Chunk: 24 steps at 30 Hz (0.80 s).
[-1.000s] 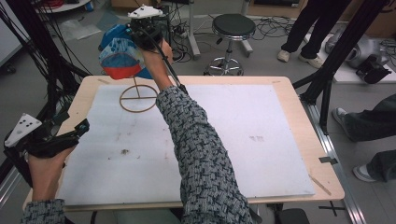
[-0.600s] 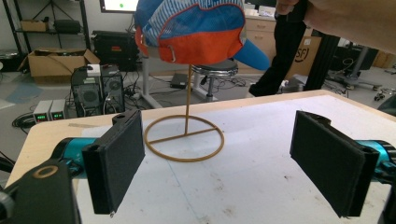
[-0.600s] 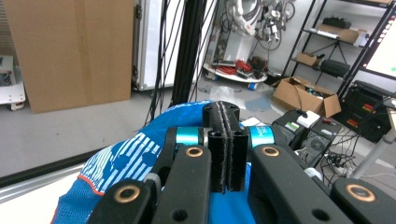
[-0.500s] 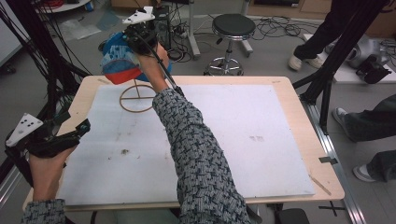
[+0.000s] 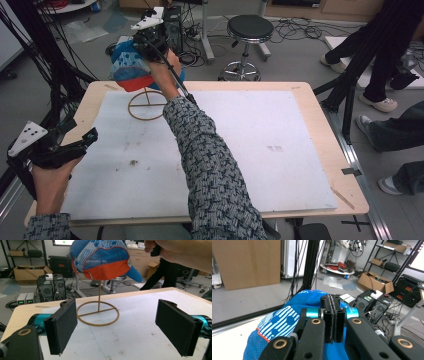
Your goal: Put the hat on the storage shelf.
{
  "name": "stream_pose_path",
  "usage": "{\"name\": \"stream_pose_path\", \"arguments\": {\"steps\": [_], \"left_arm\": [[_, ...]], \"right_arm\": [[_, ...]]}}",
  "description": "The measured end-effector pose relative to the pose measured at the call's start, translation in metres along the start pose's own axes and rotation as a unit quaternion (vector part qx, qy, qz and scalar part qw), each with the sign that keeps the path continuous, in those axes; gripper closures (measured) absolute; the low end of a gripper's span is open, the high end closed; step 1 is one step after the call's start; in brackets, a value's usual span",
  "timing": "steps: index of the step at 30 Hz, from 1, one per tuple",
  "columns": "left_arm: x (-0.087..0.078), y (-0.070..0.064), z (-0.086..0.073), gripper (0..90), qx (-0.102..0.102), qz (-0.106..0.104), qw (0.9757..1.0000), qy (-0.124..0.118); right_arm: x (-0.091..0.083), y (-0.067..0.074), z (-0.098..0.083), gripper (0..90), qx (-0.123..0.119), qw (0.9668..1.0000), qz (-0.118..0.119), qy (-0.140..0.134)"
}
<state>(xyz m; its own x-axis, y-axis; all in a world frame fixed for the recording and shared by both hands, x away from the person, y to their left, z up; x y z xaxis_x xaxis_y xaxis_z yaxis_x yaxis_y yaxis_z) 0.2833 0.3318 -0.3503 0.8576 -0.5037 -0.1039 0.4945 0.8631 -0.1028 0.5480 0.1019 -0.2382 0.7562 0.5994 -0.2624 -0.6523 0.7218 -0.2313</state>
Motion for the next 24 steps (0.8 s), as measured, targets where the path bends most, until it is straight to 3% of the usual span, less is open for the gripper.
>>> {"name": "stream_pose_path", "arguments": {"steps": [12, 16, 24], "left_arm": [[0.0, 0.0, 0.0, 18.0, -0.001, 0.0, 1.0, -0.001], [0.0, 0.0, 0.0, 18.0, 0.0, 0.0, 1.0, 0.0], [0.001, -0.001, 0.0, 18.0, 0.0, -0.002, 1.0, 0.001]], "right_arm": [[0.001, 0.002, -0.002, 89.2, -0.006, 1.0, -0.002, 0.003], [-0.001, -0.001, -0.002, 82.4, -0.001, 1.0, -0.004, -0.001], [-0.008, -0.008, -0.003, 79.4, 0.005, 0.9999, -0.009, -0.003]]}}
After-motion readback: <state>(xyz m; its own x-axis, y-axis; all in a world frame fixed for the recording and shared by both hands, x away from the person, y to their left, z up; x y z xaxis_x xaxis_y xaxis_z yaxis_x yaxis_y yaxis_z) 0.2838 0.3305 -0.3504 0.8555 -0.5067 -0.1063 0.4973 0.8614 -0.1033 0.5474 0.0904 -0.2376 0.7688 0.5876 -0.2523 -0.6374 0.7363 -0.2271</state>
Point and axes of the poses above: each handheld gripper's, and its own axes: x roughly forward along the jaws, z roughly out of its top, y roughly to its left, the point moved 1 cm from there along x, roughly forward along the jaws, and after that the axes turned 6 degrees about -z, right-handed, at the moved point
